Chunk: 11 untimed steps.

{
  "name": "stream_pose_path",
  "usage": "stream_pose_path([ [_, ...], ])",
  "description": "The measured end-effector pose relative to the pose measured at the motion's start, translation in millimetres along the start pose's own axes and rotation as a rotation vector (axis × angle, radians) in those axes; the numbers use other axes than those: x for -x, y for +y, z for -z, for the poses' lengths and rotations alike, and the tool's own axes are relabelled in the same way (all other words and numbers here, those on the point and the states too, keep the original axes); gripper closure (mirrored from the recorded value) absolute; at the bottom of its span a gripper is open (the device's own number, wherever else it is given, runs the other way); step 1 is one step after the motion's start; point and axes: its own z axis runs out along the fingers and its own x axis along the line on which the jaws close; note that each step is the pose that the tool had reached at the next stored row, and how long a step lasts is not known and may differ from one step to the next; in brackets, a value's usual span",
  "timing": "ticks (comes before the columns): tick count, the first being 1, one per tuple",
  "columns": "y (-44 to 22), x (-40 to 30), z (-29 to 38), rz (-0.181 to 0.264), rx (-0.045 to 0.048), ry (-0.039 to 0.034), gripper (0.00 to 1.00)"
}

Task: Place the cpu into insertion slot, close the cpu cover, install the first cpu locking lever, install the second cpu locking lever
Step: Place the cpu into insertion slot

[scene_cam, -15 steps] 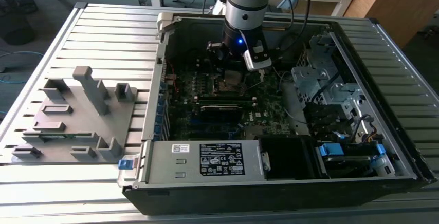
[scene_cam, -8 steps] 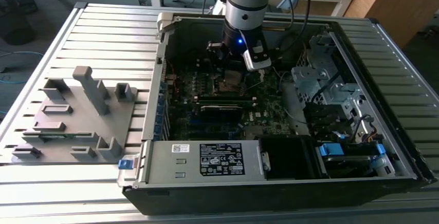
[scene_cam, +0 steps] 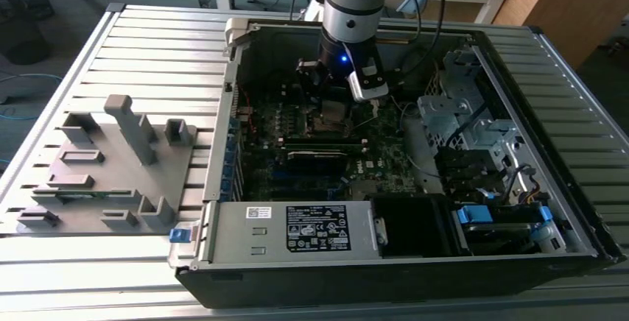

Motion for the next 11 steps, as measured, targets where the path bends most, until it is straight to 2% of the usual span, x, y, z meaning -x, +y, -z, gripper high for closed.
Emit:
stream_pose_path([
  [11,0.0,0.0,0.1,-0.003,0.0001,-0.0001,0.46],
])
